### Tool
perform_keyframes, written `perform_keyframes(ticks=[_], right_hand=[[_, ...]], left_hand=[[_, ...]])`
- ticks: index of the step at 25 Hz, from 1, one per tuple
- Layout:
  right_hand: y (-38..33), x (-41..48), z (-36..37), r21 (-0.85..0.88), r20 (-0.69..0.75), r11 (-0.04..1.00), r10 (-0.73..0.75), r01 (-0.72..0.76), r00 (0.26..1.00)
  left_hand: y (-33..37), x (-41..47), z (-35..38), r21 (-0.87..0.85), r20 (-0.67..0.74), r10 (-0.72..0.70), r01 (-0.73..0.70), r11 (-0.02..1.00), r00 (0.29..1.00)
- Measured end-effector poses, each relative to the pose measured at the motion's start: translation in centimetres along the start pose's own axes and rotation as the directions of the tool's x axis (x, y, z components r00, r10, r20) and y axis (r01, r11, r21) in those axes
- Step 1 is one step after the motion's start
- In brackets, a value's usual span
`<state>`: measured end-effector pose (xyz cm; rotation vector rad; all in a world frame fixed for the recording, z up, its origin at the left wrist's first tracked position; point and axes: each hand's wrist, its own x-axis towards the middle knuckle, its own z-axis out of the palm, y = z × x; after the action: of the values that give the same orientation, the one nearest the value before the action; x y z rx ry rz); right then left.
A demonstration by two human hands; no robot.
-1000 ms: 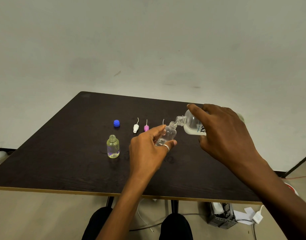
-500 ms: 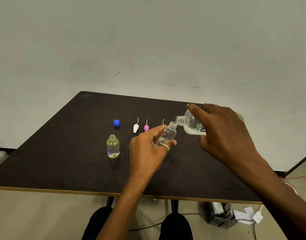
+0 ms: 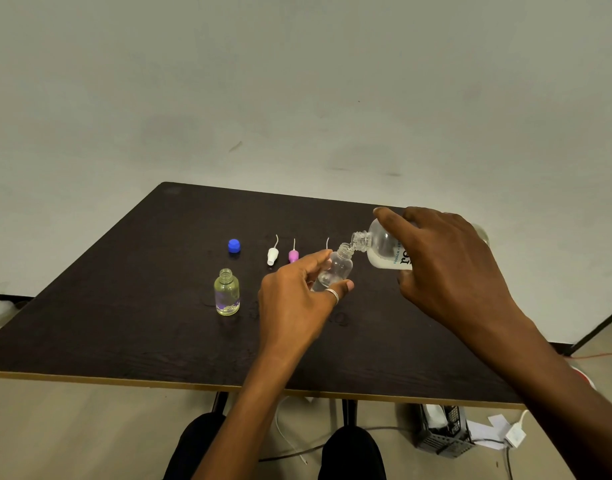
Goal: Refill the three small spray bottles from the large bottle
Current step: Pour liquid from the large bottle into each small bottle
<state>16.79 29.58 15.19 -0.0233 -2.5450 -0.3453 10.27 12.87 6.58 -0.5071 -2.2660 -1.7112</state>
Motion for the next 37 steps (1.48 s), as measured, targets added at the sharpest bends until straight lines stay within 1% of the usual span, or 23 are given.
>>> perform_keyframes(ticks=[12,37], right_hand=[[0.02,0.19,0.01,0.011,0.021,1.0,0.002,-0.002,1.0],[0.03,0.52,-0.09,0.004,0.044,1.0,-0.007,0.007,0.999]], left_hand=[[-0.07,0.0,0.02,-0.021,-0.001,0.002,-0.002,1.0,1.0],[0.15,0.01,-0.18,-0.003,0.013,0.015,-0.015,1.0,1.0]])
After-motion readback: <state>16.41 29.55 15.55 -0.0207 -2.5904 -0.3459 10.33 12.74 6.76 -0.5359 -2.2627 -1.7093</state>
